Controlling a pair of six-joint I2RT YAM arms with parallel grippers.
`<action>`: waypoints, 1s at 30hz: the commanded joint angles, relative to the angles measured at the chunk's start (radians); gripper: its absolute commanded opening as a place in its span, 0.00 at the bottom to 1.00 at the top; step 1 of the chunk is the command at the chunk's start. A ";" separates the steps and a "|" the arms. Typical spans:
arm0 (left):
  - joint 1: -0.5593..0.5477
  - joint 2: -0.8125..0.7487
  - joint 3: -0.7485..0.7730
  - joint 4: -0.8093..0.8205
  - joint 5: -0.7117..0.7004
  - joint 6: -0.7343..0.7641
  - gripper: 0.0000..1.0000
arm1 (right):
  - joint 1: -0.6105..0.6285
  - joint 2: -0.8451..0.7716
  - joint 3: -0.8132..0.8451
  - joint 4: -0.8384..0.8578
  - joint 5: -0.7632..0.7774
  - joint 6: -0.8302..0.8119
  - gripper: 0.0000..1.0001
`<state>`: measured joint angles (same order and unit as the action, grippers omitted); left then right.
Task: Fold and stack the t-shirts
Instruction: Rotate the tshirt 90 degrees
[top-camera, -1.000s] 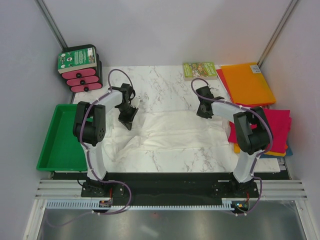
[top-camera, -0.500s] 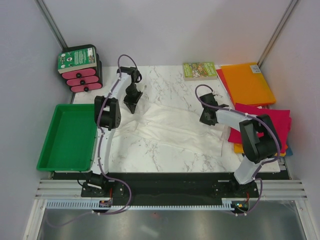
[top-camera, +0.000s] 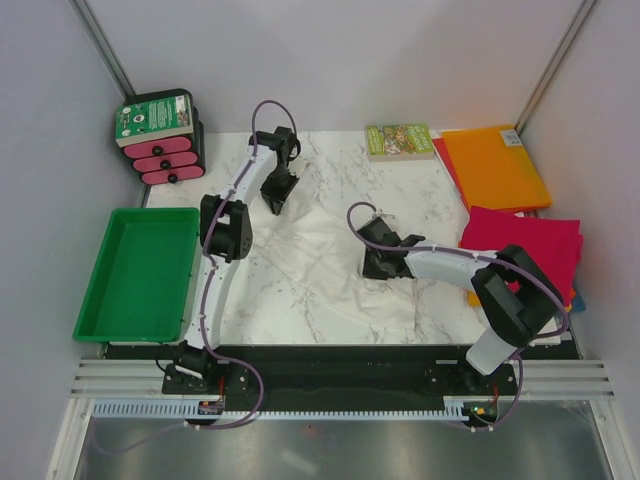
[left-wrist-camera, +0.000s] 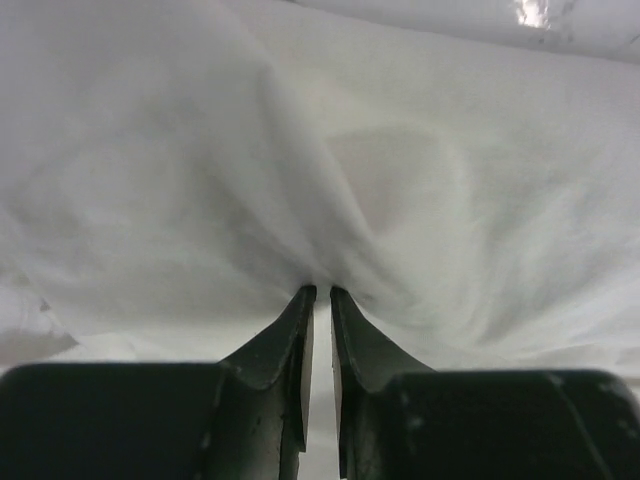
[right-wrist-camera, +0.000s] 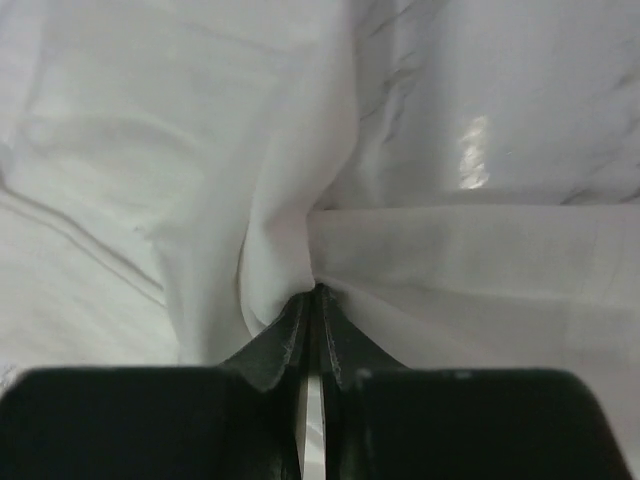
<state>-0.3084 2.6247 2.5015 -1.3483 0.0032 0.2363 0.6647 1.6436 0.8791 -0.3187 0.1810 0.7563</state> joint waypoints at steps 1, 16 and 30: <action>-0.005 0.026 0.028 0.147 0.000 0.017 0.20 | 0.102 0.067 -0.069 -0.164 -0.088 0.083 0.13; 0.192 -0.371 -0.243 0.337 0.119 -0.115 0.23 | 0.039 0.041 0.602 -0.347 0.281 -0.156 0.25; 0.178 -0.568 -0.794 0.397 0.284 -0.111 0.18 | 0.030 0.507 0.903 -0.238 0.074 -0.353 0.16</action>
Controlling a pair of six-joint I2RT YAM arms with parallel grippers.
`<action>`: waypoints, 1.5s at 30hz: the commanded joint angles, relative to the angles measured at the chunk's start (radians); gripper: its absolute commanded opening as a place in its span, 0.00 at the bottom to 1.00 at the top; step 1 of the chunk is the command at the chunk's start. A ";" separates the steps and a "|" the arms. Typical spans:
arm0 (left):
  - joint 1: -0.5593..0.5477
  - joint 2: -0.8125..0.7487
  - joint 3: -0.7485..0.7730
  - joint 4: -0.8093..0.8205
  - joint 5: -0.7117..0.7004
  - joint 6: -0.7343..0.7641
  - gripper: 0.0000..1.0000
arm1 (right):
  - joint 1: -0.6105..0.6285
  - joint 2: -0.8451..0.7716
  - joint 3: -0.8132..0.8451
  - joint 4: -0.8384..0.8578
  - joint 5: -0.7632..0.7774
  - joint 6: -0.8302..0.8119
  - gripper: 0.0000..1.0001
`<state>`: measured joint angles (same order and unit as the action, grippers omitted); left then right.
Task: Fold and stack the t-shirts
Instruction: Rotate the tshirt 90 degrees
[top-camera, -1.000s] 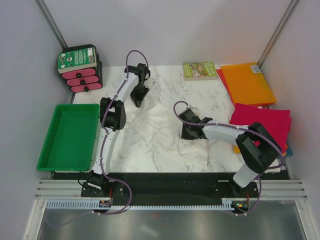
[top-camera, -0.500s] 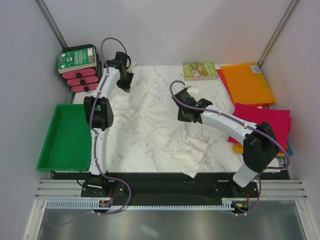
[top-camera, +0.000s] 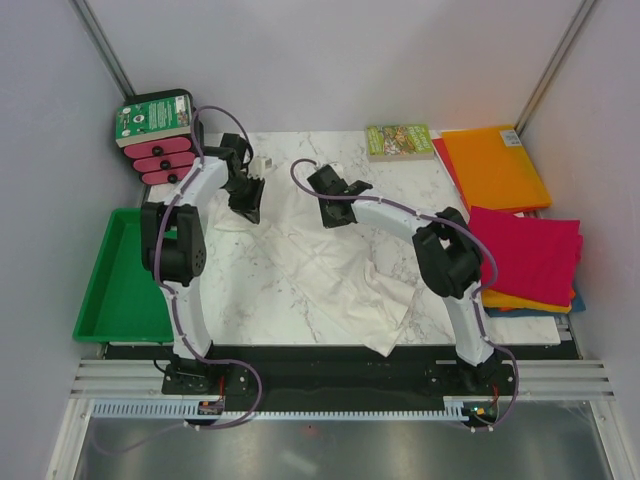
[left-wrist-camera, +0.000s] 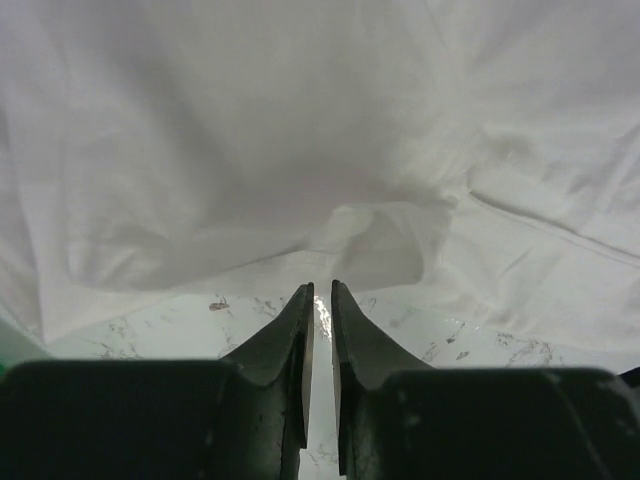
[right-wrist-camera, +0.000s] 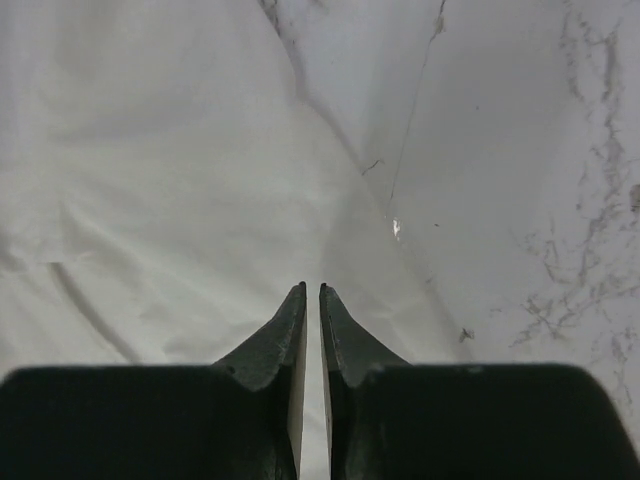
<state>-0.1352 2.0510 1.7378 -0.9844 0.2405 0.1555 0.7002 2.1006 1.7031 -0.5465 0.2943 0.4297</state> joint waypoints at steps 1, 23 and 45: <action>0.002 0.012 -0.037 0.035 0.042 -0.028 0.18 | -0.007 0.074 0.090 -0.012 -0.043 -0.020 0.17; -0.089 0.633 0.778 -0.237 -0.122 0.053 0.23 | -0.298 0.303 0.233 -0.148 -0.199 0.089 0.25; -0.017 0.167 0.353 0.138 -0.073 -0.063 0.26 | -0.146 -0.240 -0.089 -0.115 0.009 -0.014 0.31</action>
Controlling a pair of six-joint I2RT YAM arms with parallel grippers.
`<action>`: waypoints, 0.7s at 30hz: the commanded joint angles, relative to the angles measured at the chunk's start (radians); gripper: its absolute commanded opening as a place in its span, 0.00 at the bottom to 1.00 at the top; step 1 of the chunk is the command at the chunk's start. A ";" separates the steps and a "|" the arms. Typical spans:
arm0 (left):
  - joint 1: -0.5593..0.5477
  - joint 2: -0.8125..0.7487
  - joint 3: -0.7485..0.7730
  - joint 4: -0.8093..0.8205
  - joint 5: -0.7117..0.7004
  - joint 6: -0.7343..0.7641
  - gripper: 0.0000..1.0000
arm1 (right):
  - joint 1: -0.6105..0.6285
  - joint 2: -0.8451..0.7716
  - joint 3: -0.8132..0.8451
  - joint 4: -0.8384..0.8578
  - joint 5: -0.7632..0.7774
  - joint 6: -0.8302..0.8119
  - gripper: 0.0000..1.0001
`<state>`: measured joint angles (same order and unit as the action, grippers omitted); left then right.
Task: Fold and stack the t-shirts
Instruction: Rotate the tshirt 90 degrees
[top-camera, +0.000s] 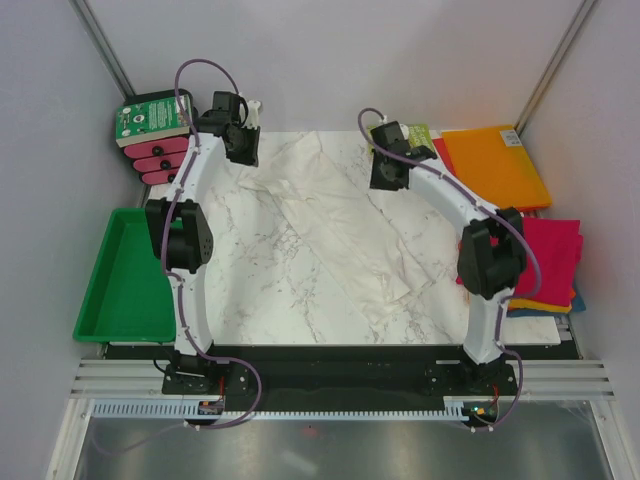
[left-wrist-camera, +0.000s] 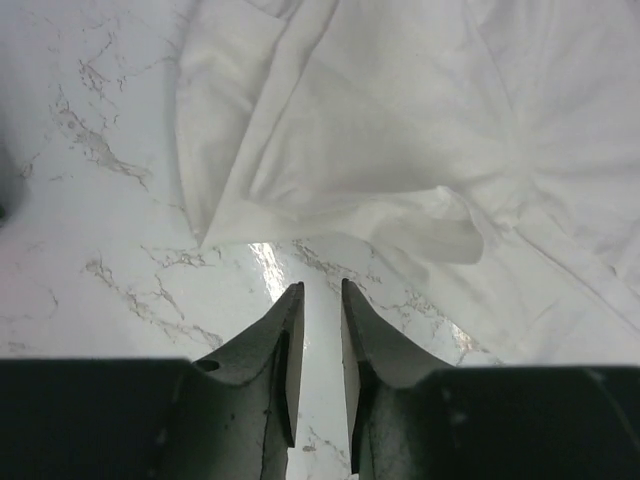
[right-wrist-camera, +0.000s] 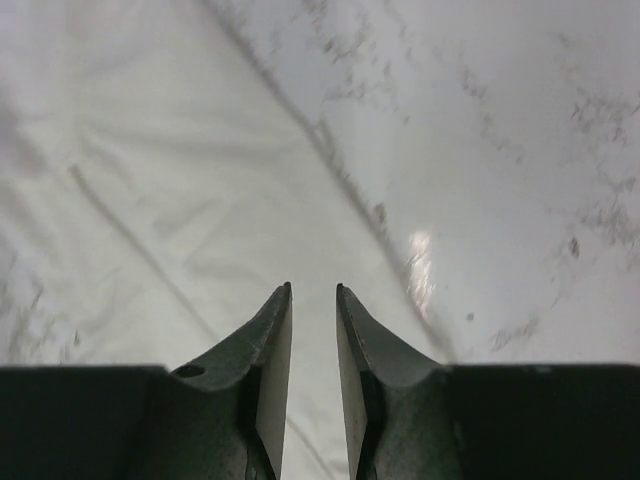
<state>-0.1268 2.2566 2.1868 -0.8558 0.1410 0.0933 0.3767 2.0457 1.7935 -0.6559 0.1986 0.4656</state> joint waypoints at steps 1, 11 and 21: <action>-0.025 -0.029 -0.110 -0.021 0.038 -0.003 0.25 | 0.207 -0.211 -0.230 -0.005 0.114 -0.048 0.30; -0.025 0.081 -0.159 -0.035 0.078 -0.059 0.20 | 0.327 -0.375 -0.647 0.058 0.185 0.091 0.28; -0.027 0.104 -0.062 0.011 0.109 -0.118 0.22 | 0.327 -0.265 -0.686 0.079 0.154 0.133 0.28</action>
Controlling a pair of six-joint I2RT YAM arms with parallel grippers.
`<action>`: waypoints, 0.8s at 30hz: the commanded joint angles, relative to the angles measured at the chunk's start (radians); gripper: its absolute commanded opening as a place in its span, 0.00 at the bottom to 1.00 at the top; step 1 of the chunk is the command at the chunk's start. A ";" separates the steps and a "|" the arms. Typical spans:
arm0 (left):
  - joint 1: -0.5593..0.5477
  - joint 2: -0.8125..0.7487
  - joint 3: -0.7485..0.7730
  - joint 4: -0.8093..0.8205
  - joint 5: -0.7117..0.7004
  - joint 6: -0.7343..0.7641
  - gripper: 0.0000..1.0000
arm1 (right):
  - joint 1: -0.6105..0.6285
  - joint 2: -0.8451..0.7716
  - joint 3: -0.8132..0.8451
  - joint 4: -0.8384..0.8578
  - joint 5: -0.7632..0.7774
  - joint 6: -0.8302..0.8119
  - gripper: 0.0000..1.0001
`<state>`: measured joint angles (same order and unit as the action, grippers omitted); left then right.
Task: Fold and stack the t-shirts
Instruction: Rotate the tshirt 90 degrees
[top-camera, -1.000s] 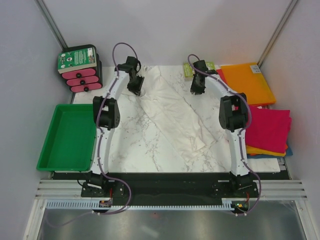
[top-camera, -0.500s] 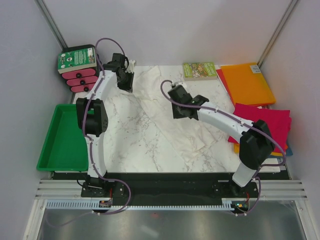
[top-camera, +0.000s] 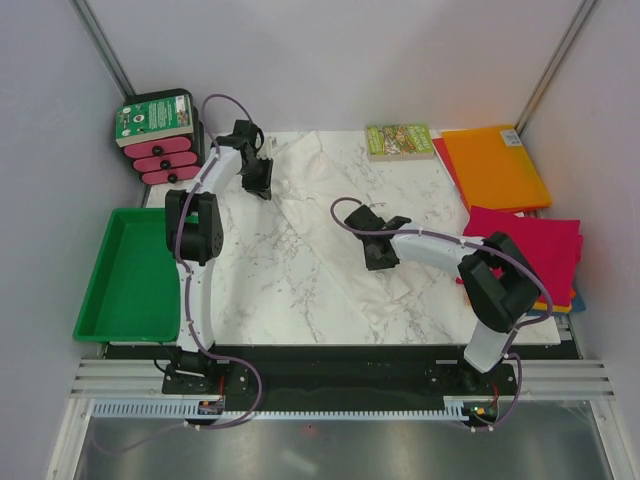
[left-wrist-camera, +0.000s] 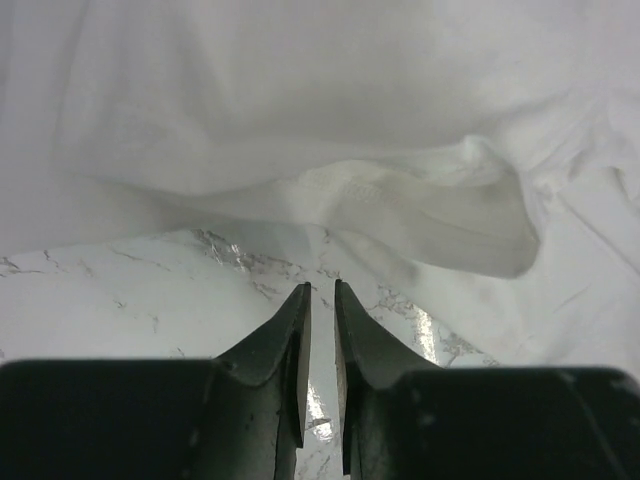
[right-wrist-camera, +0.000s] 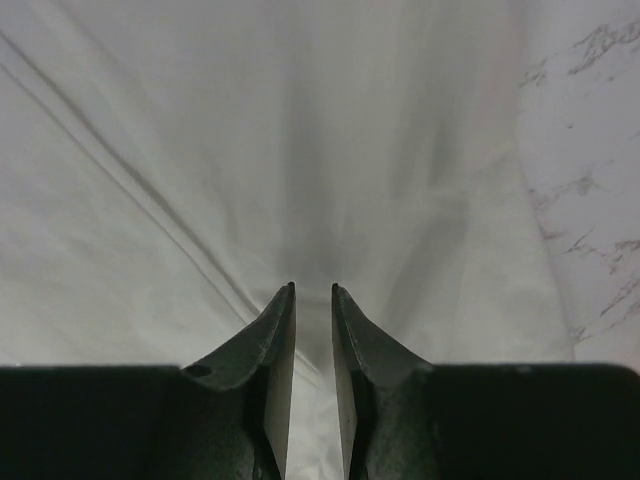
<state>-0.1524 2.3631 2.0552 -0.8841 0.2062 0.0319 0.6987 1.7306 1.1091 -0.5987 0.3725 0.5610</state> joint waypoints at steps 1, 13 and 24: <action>-0.001 0.016 0.101 0.033 0.047 -0.053 0.23 | 0.007 0.067 -0.002 0.023 -0.036 0.045 0.28; -0.027 0.257 0.368 -0.190 0.039 0.043 0.25 | 0.182 0.231 0.110 -0.064 -0.352 0.048 0.30; -0.026 0.254 0.457 -0.107 0.030 0.048 0.29 | 0.386 0.325 0.325 -0.131 -0.601 0.076 0.31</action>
<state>-0.1703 2.6087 2.4680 -1.0306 0.2337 0.0502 1.0237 1.9934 1.3865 -0.6739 -0.0700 0.6079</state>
